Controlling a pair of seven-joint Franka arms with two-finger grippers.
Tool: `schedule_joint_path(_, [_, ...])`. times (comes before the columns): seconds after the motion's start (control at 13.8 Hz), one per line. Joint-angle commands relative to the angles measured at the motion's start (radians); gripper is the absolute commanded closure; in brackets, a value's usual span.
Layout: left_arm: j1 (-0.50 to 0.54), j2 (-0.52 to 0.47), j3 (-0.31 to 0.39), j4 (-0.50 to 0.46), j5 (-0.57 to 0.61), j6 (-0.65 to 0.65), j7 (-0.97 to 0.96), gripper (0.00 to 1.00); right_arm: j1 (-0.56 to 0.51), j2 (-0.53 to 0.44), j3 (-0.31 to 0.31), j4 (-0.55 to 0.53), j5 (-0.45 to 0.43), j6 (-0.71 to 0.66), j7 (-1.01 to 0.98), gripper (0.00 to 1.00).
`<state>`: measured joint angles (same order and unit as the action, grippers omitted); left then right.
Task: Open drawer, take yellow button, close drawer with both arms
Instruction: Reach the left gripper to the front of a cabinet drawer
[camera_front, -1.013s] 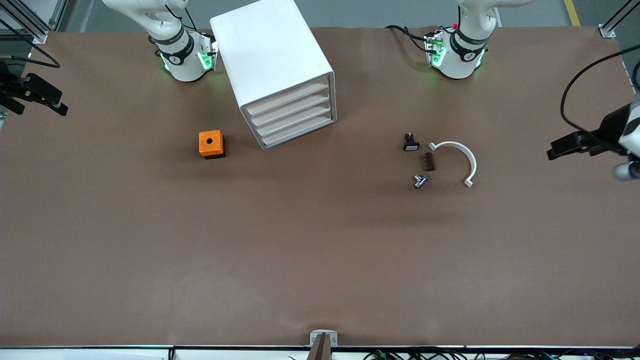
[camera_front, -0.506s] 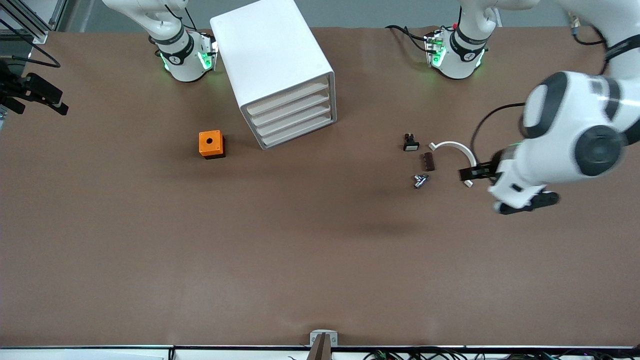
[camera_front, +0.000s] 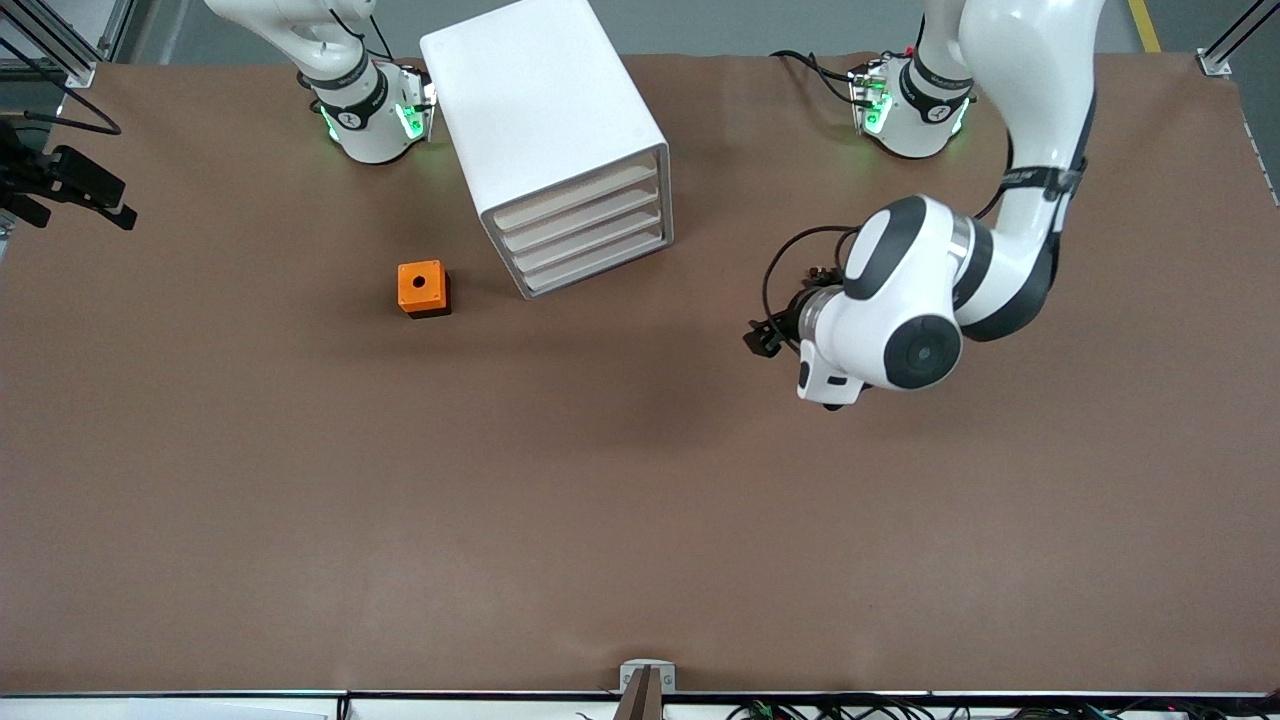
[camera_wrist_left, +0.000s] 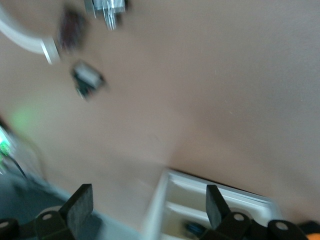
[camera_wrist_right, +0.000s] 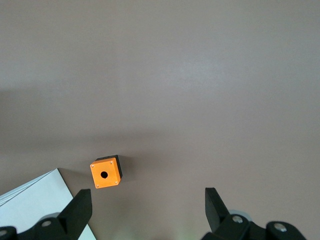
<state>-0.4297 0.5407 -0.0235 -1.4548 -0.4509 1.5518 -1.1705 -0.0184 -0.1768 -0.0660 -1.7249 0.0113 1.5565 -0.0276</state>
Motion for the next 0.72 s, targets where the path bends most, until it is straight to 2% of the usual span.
schedule_joint_path(0.0, [0.005, 0.105, 0.002, 0.1, -0.141, -0.022, -0.295, 0.01, -0.005, -0.029, 0.003, -0.024, -0.004, 0.0, 0.012, 0.0])
schedule_joint_path(0.22, [0.009, 0.174, -0.021, 0.136, -0.254, -0.042, -0.568, 0.01, -0.005, -0.029, 0.003, -0.024, -0.004, -0.001, 0.012, 0.0])
schedule_joint_path(0.36, [0.005, 0.214, -0.022, 0.137, -0.345, -0.143, -0.741, 0.01, -0.005, -0.029, 0.003, -0.025, -0.004, -0.003, 0.012, 0.0])
schedule_joint_path(0.65, [0.005, 0.26, -0.035, 0.136, -0.506, -0.229, -1.036, 0.01, -0.005, -0.027, 0.003, -0.024, -0.004, -0.004, 0.012, 0.0])
